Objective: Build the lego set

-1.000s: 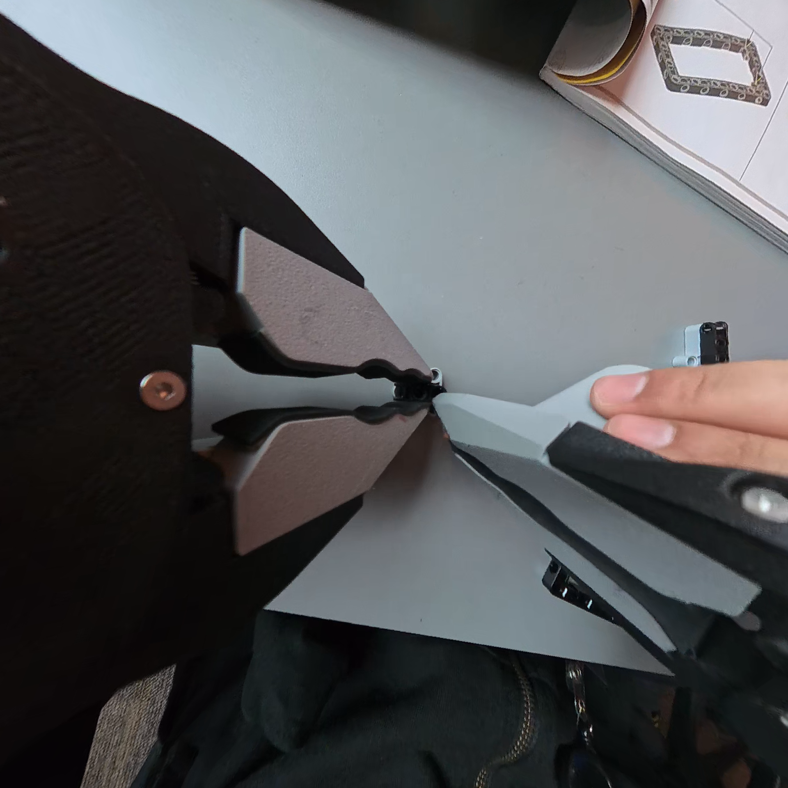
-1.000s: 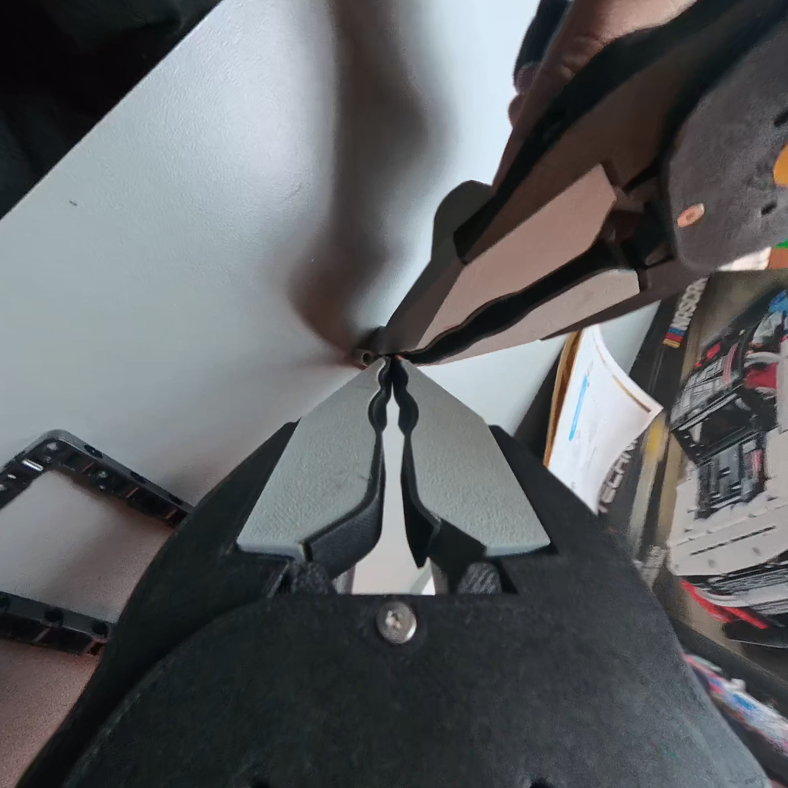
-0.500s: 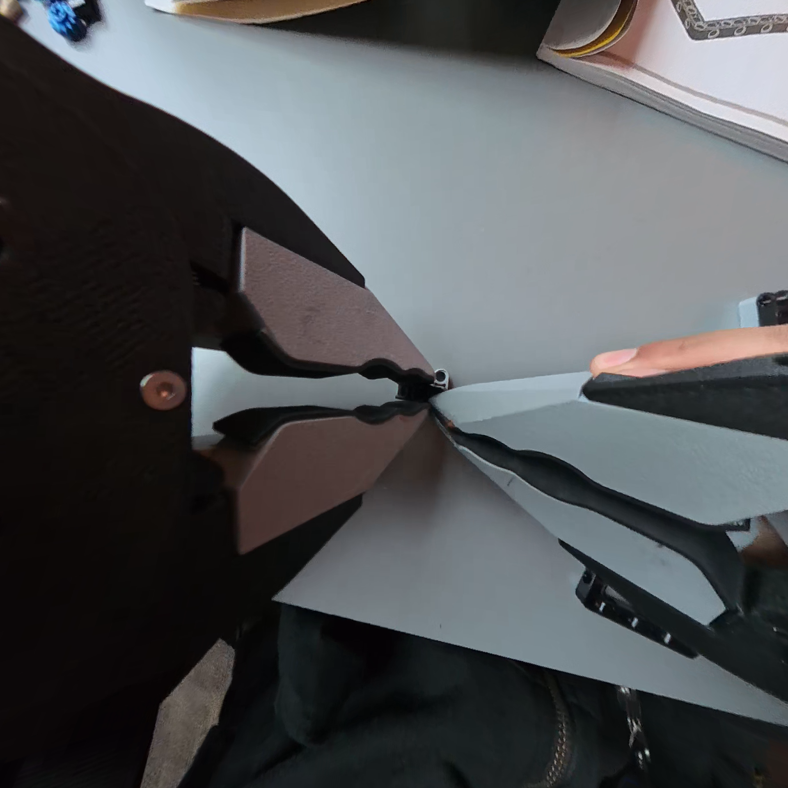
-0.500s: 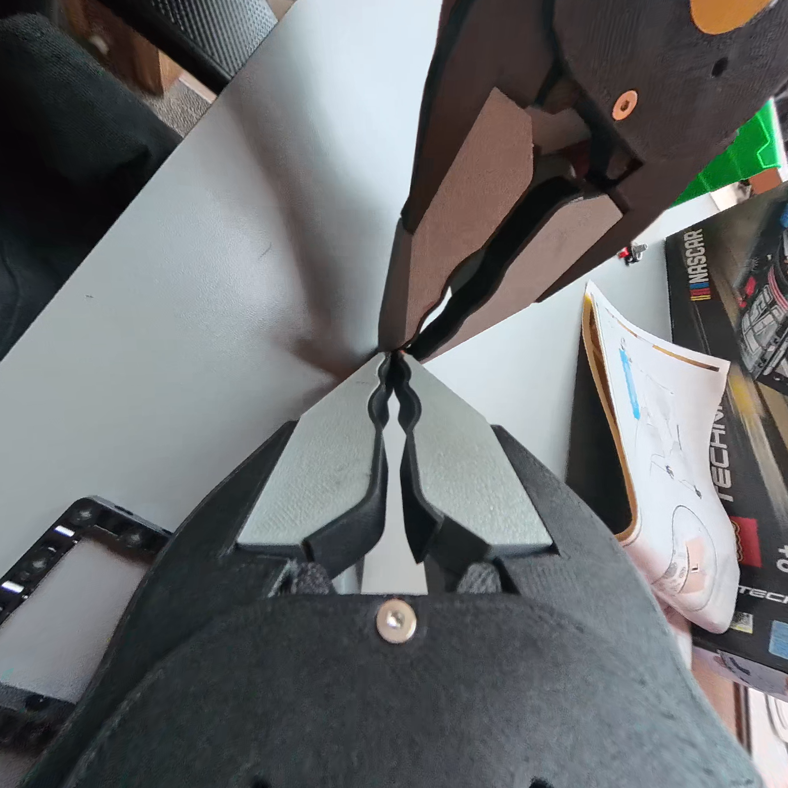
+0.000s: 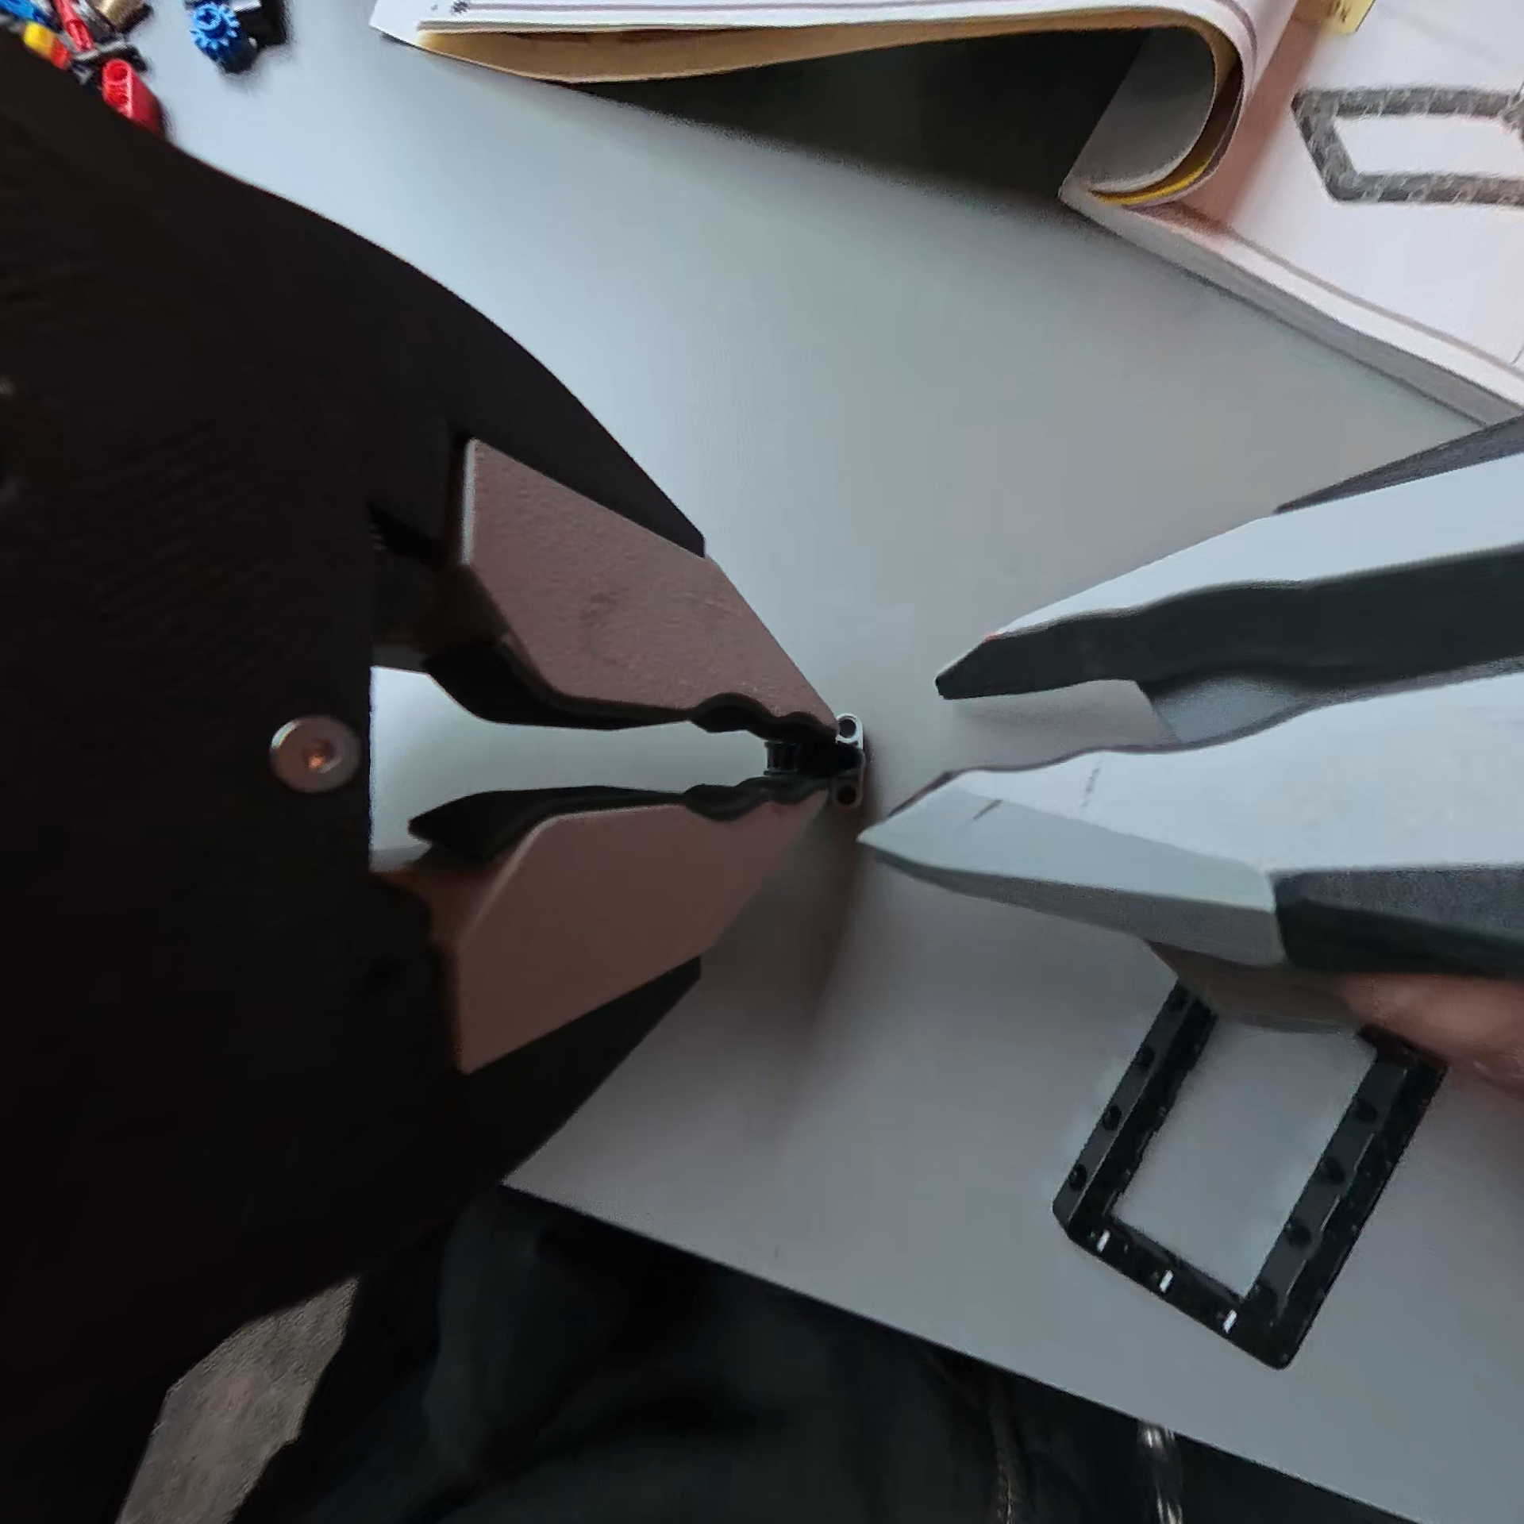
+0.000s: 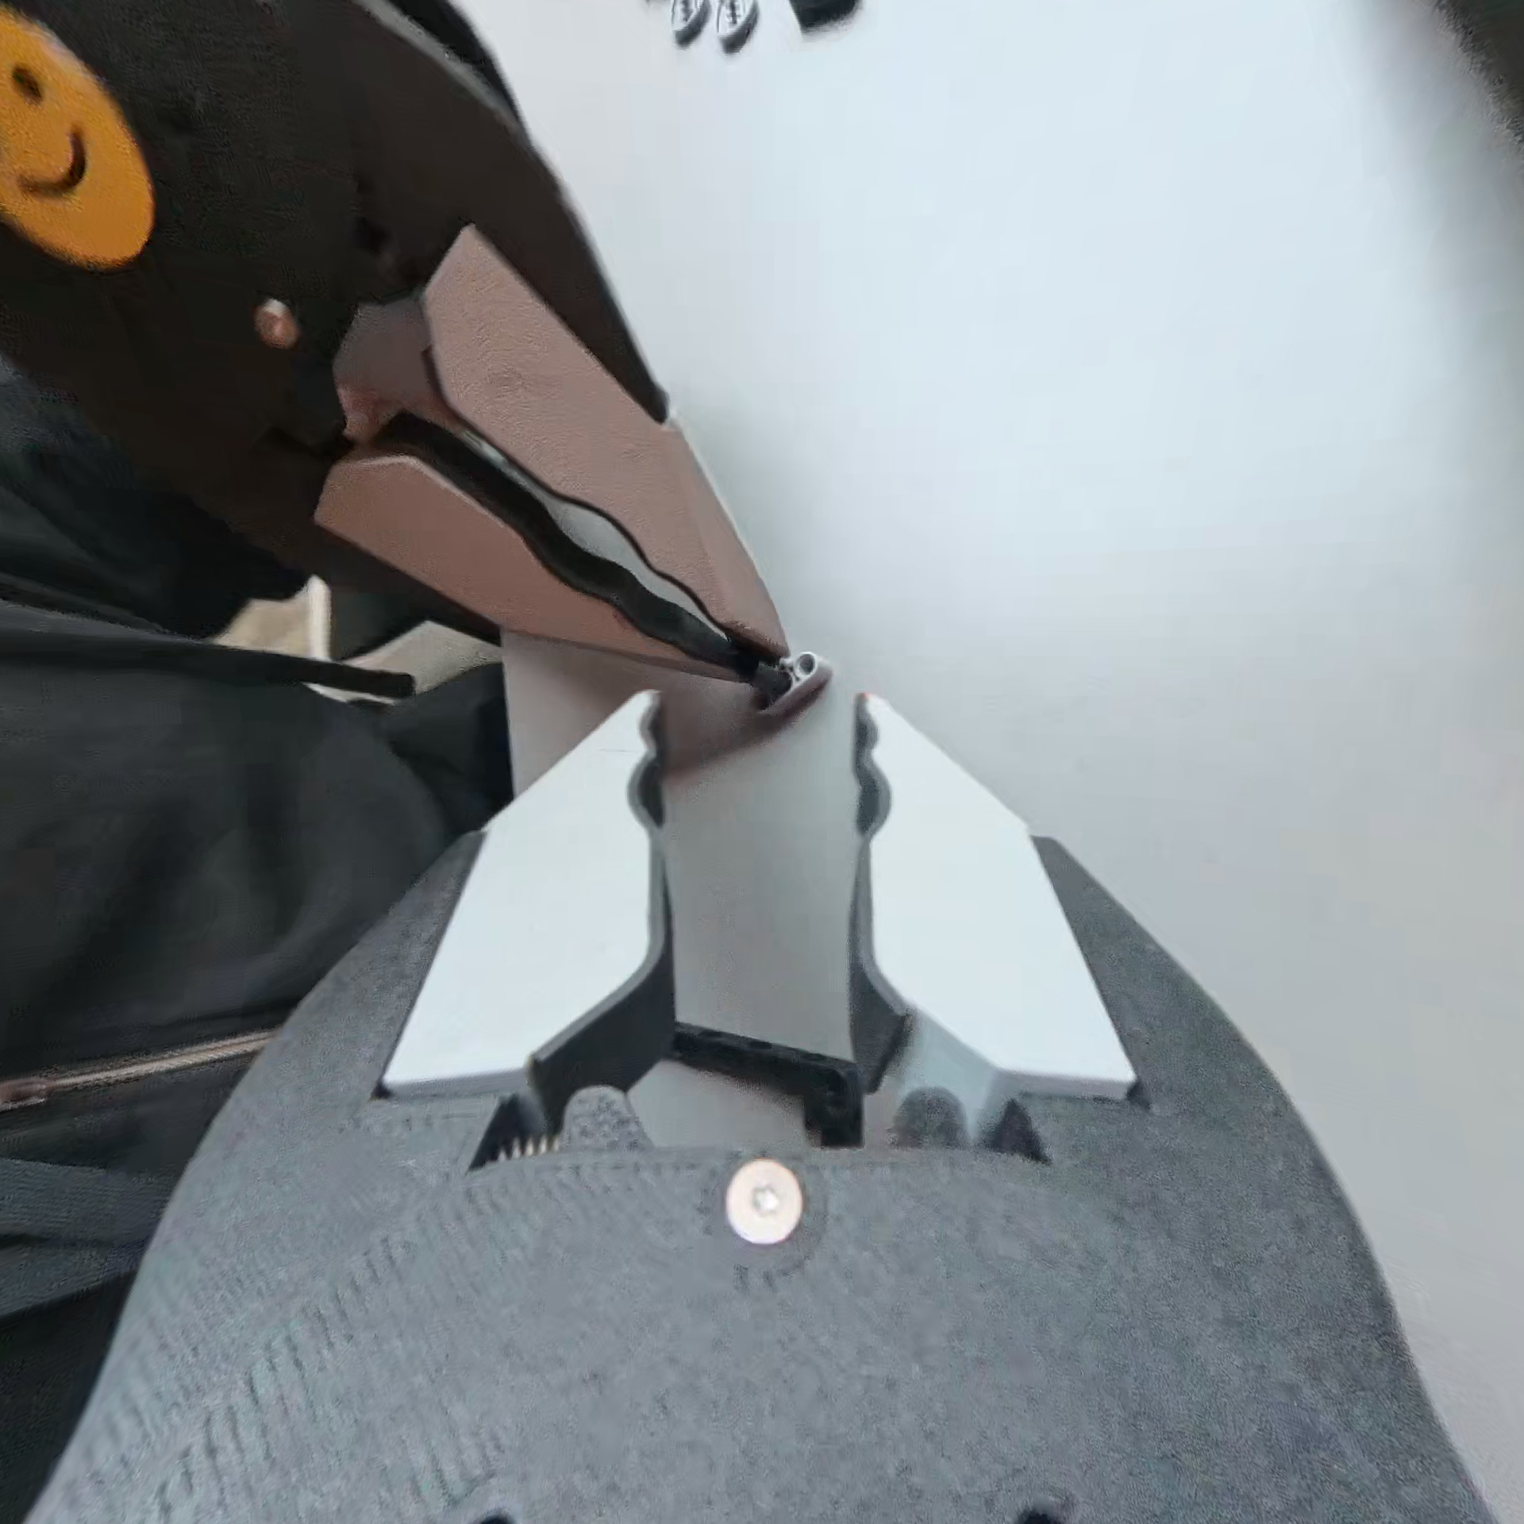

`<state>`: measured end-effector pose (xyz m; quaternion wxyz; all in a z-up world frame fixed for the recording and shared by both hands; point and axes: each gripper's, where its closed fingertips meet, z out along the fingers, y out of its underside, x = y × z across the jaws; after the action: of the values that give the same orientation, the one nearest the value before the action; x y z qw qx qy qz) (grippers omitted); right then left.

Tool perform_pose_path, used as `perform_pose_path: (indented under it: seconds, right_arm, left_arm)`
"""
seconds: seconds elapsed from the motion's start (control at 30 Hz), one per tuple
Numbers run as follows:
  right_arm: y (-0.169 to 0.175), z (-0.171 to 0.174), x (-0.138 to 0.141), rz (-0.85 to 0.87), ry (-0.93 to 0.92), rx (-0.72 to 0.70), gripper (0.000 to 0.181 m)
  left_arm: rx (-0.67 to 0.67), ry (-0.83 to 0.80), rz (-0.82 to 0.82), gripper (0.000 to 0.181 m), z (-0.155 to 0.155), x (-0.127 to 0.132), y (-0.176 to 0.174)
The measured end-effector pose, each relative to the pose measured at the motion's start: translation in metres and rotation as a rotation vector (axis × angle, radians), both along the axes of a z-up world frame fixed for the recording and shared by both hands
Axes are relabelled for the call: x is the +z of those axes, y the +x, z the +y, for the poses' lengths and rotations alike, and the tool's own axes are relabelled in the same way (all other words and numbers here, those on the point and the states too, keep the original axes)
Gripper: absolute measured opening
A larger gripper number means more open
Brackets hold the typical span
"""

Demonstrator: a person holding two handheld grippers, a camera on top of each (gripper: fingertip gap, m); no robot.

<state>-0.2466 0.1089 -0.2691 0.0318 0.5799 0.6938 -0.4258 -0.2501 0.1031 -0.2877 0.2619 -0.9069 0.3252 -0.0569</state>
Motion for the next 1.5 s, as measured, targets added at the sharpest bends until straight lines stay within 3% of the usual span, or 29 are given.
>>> perform_pose_path:
  seconds: [0.07,0.17,0.23,0.33,0.5,0.7,0.8,0.93,1.03,1.23,1.43,1.47,1.5]
  right_arm:
    - [-0.001,-0.003,-0.001,-0.046,-0.069,-0.04,0.056]
    - [-0.001,-0.009,-0.003,-0.042,-0.127,-0.072,0.039]
    - [-0.003,-0.014,-0.007,-0.012,-0.128,-0.084,0.041]
    - [-0.012,-0.025,0.005,0.111,-0.187,-0.084,0.048]
    - [-0.017,-0.021,0.022,0.327,-0.09,-0.079,0.031]
    - [-0.016,0.0,0.043,0.47,-0.123,-0.108,0.023]
    - [-0.015,0.006,0.041,0.451,-0.144,-0.112,0.02]
    - [-0.017,0.011,0.041,0.45,-0.152,-0.121,0.03]
    - [-0.017,0.011,0.045,0.467,-0.182,-0.111,0.021]
    - [-0.018,0.015,0.047,0.501,-0.134,-0.101,0.02]
    - [-0.012,0.016,0.056,0.57,-0.147,-0.066,0.02]
    - [-0.011,0.014,0.057,0.587,-0.141,-0.057,0.02]
    - [-0.01,0.012,0.058,0.606,-0.123,-0.045,0.02]
  left_arm:
    - [0.026,0.084,0.031,0.006,0.001,0.001,-0.003]
    - [0.056,0.239,0.123,0.006,0.0,0.003,-0.012]
    - [0.065,0.344,0.151,0.006,-0.001,0.008,-0.013]
    - [0.081,0.495,0.196,0.006,-0.001,0.023,-0.016]
    - [0.06,0.692,0.314,0.005,0.003,0.046,-0.015]
    - [0.038,0.755,0.32,0.005,0.013,0.056,-0.009]
    - [0.053,0.778,0.374,0.005,0.019,0.056,-0.011]
    - [0.053,0.8,0.41,0.005,0.025,0.058,-0.008]
    - [0.056,0.824,0.453,0.005,0.029,0.062,-0.007]
    - [0.082,0.844,0.428,0.006,0.032,0.064,-0.008]
    - [0.111,0.775,0.384,0.033,0.034,0.054,-0.02]
    - [0.1,0.785,0.406,0.029,0.035,0.055,-0.02]
    - [0.08,0.813,0.441,0.01,0.036,0.059,-0.018]
